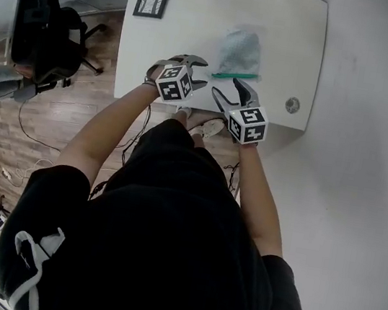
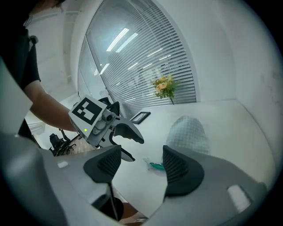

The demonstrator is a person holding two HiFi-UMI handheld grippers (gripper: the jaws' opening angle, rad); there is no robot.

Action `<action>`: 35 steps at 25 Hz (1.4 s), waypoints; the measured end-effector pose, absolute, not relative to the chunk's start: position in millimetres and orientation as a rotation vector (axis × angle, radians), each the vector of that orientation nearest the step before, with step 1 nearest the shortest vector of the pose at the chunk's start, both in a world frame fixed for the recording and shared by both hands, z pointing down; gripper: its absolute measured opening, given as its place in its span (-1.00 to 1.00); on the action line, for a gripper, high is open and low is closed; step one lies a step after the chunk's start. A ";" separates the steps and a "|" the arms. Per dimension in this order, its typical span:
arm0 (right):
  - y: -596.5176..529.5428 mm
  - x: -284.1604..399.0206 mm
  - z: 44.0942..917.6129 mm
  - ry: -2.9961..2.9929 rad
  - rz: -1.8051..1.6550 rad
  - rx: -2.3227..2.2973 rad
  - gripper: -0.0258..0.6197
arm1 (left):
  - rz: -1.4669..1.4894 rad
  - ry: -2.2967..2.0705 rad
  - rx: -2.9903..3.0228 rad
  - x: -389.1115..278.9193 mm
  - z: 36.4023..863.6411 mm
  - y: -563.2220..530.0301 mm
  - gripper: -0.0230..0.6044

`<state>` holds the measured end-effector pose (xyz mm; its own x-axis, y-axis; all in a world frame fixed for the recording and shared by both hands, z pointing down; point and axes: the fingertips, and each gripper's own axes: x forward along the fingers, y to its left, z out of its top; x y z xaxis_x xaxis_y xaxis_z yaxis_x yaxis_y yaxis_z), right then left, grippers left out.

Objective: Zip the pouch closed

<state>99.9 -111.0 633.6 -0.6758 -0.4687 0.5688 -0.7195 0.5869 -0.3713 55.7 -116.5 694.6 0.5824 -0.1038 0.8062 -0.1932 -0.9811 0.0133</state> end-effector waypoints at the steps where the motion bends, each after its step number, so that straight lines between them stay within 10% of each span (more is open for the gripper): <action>1: -111.0 99.8 634.5 -2.402 0.834 0.959 0.03 | 1.381 -0.244 2.697 55.4 699.4 -116.8 -0.20; 35: -101.8 107.5 696.6 -2.194 0.956 0.992 -0.09 | 1.362 -0.101 2.630 79.3 726.8 -115.8 -0.88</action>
